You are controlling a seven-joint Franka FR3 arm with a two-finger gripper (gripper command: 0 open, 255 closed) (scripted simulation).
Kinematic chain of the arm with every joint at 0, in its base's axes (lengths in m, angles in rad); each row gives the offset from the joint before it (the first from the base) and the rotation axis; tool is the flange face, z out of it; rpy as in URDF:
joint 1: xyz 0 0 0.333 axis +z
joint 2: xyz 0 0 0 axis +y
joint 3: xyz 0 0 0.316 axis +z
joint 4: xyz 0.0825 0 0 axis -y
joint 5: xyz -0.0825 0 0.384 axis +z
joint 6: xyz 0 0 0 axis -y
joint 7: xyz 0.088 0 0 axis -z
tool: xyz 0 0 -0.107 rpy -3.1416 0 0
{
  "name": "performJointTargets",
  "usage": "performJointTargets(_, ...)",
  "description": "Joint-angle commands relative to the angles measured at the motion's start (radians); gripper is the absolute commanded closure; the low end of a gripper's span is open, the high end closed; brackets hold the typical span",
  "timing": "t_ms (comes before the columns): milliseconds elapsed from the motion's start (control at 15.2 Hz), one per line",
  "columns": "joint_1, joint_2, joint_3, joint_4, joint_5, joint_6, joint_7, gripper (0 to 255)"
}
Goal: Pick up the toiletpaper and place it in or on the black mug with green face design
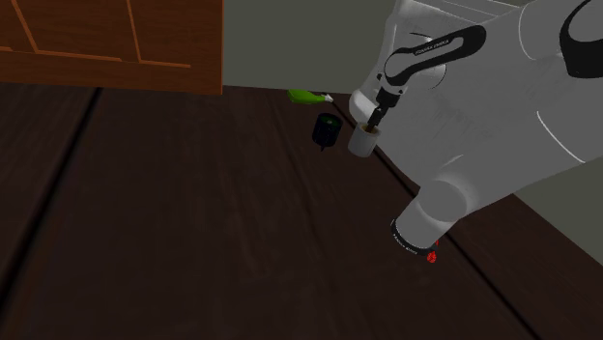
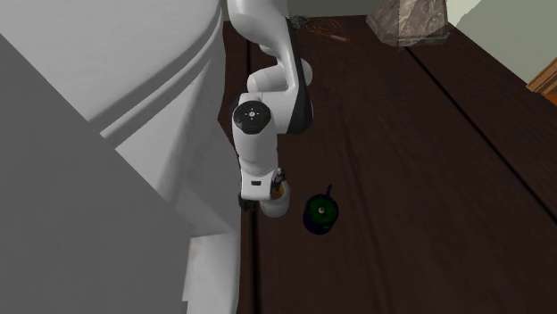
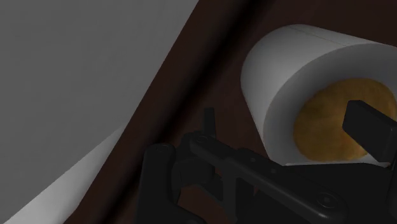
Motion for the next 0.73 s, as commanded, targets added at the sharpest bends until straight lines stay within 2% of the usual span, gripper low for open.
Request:
performJointTargets(0, 0.004, 0.023, -0.01, -0.01, 0.006, 0.032, -0.008, 0)
performJointTargets(132, 0.007, 0.04, -0.016, -0.019, 0.012, 0.058, -0.013, 0)
performJointTargets(594, 0.007, 0.04, -0.016, -0.019, 0.012, 0.058, -0.013, 0)
performJointTargets(660, 0.007, 0.04, -0.016, -0.019, 0.012, 0.058, -0.013, 255)
